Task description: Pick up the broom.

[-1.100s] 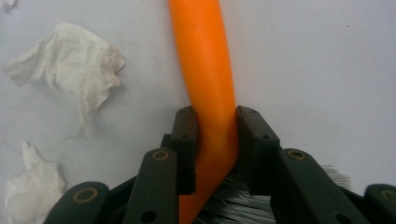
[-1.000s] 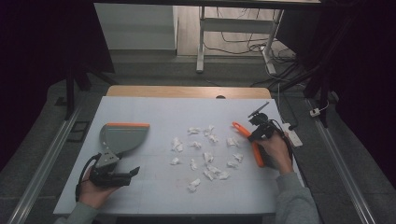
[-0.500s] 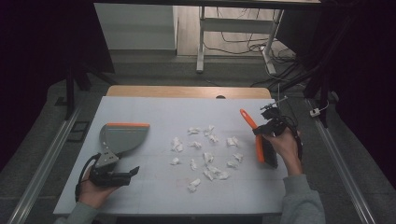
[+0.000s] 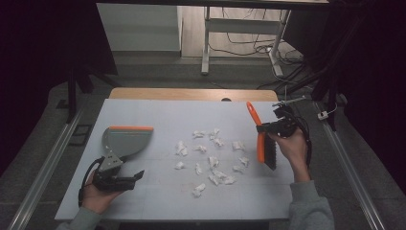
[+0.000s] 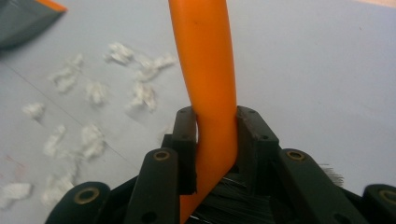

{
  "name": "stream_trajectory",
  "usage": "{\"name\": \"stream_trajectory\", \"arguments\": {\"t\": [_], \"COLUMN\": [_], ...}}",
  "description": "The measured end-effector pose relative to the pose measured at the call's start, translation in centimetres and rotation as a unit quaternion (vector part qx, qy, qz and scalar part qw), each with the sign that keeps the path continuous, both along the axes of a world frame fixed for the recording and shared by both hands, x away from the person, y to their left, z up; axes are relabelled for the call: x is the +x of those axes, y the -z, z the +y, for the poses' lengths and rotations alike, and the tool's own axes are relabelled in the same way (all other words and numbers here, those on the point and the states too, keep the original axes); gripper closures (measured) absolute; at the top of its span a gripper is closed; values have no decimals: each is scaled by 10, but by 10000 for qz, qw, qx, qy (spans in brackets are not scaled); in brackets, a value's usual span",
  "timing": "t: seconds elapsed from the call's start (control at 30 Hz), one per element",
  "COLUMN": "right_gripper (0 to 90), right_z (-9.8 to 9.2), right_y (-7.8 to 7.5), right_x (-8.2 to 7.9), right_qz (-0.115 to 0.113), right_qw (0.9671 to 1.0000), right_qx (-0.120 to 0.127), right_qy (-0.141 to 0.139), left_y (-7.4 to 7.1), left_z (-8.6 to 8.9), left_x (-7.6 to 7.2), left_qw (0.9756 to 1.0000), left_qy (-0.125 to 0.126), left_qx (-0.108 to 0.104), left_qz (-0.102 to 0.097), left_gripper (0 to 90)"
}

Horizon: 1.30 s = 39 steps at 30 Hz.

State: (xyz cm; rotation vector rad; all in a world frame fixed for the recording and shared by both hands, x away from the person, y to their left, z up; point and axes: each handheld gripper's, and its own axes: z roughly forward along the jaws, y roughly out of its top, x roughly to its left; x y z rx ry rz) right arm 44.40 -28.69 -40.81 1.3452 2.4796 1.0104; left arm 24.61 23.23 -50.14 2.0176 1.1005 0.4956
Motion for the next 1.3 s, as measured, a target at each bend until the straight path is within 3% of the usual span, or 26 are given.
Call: {"name": "stream_trajectory", "arguments": {"t": [0.1,0.2,0.4,0.63,0.8,1.3], "right_gripper": [703,703,704,703,704,703], "right_z": [6,14,28,51,64,105], "right_y": [-4,-7,-10,-15,-19,-16], "right_x": [-4,-7,-11,-19,-24,-33], "right_qz": [-73,-148,-247,-397,-465,-586], "right_qw": [9999,9990,9984,9958,9922,9858], "right_qx": [129,418,506,799,1115,1493], "right_qy": [74,38,-71,-220,-295,-493], "left_y": [-1,-2,-6,-11,-19,-36], "left_z": [-3,-7,-14,-29,-45,-105], "left_x": [0,1,3,7,9,30], "left_qw": [10000,10000,9998,9993,9981,9938], "left_qy": [41,84,179,345,512,1018], "left_qx": [4,26,16,13,-69,-229], "left_qz": [-26,-48,-121,-173,-331,-389], "left_gripper": [178,178,178,178,183,187]}}
